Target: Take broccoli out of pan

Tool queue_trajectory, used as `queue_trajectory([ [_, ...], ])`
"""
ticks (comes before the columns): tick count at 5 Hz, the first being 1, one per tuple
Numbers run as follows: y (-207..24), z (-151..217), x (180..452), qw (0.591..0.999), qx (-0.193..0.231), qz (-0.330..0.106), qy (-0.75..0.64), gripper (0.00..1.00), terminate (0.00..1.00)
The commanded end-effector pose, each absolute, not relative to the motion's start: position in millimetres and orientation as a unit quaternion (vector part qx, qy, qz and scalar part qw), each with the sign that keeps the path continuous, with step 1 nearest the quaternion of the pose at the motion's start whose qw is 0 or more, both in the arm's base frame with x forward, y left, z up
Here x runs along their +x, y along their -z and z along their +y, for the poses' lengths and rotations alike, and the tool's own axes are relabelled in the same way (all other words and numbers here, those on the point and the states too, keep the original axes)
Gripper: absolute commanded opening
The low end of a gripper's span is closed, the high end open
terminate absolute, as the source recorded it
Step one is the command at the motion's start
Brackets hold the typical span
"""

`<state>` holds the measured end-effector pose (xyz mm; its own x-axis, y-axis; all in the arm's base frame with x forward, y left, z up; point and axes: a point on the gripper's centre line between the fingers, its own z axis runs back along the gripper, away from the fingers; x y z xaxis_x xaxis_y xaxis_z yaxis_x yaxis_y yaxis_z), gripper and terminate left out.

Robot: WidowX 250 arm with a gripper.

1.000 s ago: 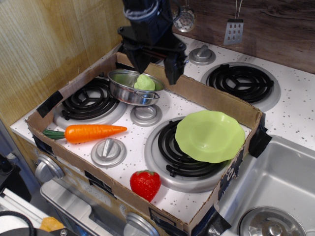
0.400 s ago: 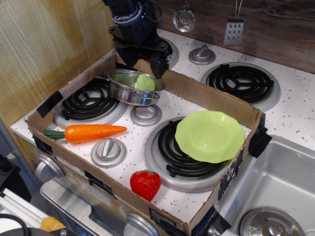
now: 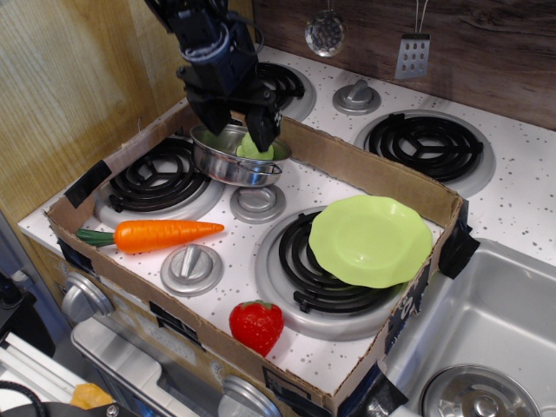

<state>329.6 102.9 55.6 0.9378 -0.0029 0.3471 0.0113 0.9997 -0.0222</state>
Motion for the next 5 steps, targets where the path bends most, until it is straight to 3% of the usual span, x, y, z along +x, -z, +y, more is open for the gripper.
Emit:
queue_trajectory([
  [1, -49, 108, 343, 0.978, -0.020, -0.209, 0.003, 1.00, 0.00],
  [4, -40, 114, 361, 0.975, -0.029, -0.218, 0.012, 1.00, 0.00],
  [5, -39, 112, 363, 0.974, -0.025, -0.223, 0.007, 0.00, 0.00],
])
